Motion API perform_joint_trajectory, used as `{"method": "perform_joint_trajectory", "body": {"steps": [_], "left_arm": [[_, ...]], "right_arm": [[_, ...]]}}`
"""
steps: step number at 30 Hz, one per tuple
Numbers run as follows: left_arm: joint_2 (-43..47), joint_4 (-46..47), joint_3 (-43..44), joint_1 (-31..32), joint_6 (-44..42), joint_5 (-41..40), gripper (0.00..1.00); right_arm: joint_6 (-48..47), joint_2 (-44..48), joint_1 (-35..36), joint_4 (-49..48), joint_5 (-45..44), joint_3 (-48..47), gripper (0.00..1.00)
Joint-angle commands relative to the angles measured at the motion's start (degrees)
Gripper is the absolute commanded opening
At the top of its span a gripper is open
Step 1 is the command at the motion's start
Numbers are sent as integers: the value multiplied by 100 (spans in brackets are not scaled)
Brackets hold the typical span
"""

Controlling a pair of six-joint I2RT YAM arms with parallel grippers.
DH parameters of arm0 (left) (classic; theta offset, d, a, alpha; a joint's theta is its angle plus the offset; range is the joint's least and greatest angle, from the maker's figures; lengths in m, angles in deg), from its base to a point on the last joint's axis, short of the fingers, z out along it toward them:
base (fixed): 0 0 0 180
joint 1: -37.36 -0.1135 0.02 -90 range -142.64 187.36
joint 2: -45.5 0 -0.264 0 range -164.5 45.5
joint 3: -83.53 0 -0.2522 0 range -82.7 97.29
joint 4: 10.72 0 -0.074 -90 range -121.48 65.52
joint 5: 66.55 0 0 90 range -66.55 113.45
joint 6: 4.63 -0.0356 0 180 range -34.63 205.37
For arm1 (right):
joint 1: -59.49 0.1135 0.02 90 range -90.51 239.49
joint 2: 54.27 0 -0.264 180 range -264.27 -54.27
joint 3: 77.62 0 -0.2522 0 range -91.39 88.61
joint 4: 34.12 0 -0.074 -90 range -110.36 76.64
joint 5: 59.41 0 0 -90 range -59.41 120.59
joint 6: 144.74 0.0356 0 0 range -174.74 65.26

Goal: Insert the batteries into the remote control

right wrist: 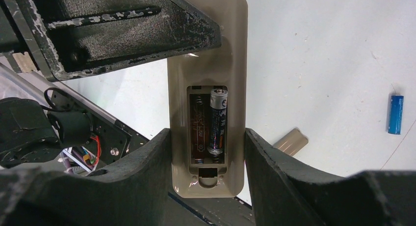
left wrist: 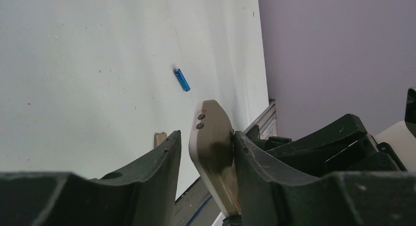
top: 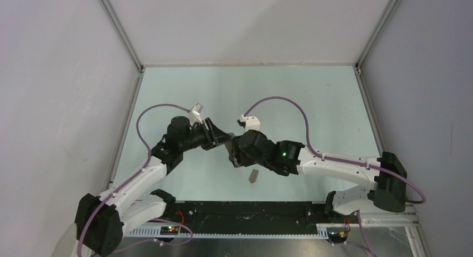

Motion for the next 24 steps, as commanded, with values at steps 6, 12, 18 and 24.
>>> {"method": "perform_joint_trajectory", "body": {"steps": [6, 12, 18, 24], "left_arm": [[75, 176, 163, 24, 36, 7, 44], [-14, 171, 238, 24, 3, 185, 43], [-50, 165, 252, 60, -38, 260, 49], [-35, 167, 236, 77, -29, 189, 42]], "right_arm": [[184, -13, 71, -235, -197, -49, 24], [156, -70, 64, -336, -228, -43, 23], [179, -158, 29, -424, -250, -47, 22], [194, -189, -46, -527, -225, -44, 22]]}}
